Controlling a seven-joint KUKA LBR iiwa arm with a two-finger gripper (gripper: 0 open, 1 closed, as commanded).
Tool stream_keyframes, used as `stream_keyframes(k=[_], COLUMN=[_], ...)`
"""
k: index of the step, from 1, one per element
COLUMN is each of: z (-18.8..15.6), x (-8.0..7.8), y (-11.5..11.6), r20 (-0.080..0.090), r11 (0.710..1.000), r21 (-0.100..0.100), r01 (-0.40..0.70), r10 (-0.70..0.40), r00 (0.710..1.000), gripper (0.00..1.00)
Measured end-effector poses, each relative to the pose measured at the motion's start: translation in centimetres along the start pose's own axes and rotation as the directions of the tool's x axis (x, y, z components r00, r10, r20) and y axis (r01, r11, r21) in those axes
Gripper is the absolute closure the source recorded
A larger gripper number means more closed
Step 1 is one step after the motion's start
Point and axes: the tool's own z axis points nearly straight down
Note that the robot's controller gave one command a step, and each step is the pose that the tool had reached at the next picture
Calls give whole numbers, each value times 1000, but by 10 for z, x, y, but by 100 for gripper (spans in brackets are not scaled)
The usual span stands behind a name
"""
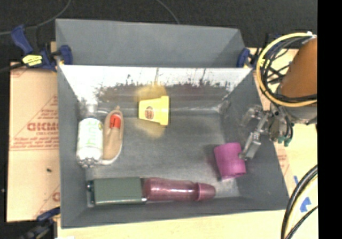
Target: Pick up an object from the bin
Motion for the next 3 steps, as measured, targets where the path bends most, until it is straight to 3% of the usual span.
stream_keyframes(k=[1,2,3], z=[82,144,144], x=[-1,-1,-1], y=[9,23,23], r20=[1,6,6], r11=[973,910,909], r21=[0,-6,-6], r01=[231,415,416], r10=[-231,-415,-416], r00=[973,910,909], gripper=[0,100,100])
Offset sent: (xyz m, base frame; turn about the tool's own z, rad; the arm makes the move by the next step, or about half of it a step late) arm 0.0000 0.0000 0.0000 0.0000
